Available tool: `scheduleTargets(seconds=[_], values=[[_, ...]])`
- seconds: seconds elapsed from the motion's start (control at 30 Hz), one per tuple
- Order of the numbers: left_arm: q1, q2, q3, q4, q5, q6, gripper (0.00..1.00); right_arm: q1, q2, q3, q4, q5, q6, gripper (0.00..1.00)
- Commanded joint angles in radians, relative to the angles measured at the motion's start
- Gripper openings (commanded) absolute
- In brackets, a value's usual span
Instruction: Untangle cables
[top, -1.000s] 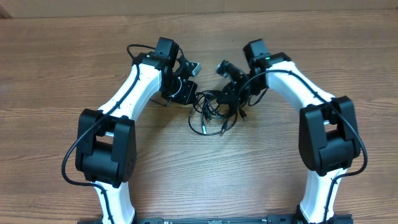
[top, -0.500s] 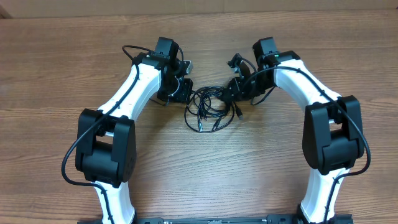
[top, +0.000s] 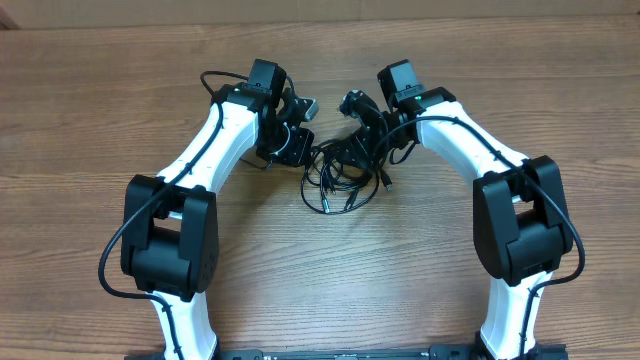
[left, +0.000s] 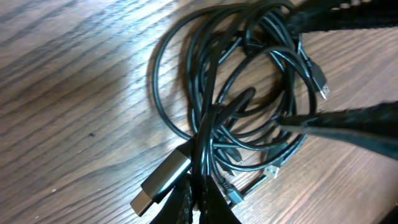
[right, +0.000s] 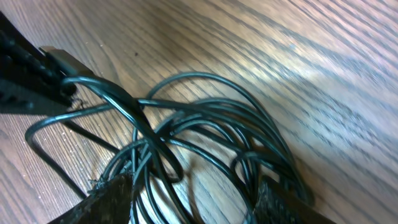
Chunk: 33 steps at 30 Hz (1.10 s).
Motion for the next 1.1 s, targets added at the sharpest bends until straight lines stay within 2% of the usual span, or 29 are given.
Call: scheduleTargets(seconds=[0.0,0.33,0.4,0.5,0.77,0.9,1.07], values=[[0.000,-0.002,-0.006,-0.007,0.127,0.097,0.04,0.024,-0.036,-0.005,0.022,0.018,-0.061,0.61],[0.000,-0.002,-0.006,-0.010,0.175,0.105,0.04,0.069,-0.021,-0.005,-0.010,0.018,-0.062,0.41],[0.000,-0.002,-0.006,-0.010,0.172,0.106,0.04,0.072,-0.007,-0.005,-0.006,0.022,-0.061,0.32],[0.000,-0.002,-0.006,-0.010,0.170,0.106,0.04,0.072,-0.004,-0.005,-0.003,0.021,-0.061,0.04],[0.000,-0.002,-0.006,-0.011,0.097,0.101,0.04,0.013,-0.042,0.023,-0.090,-0.027,-0.057,0.04],[0.000,-0.002,-0.006,-0.010,-0.171,-0.113,0.04,-0.071,-0.059,0.023,-0.145,-0.049,0.042,0.04],[-0.001,-0.002,-0.006,-0.007,-0.164,-0.123,0.04,-0.095,-0.059,0.021,-0.208,-0.192,0.054,0.04]])
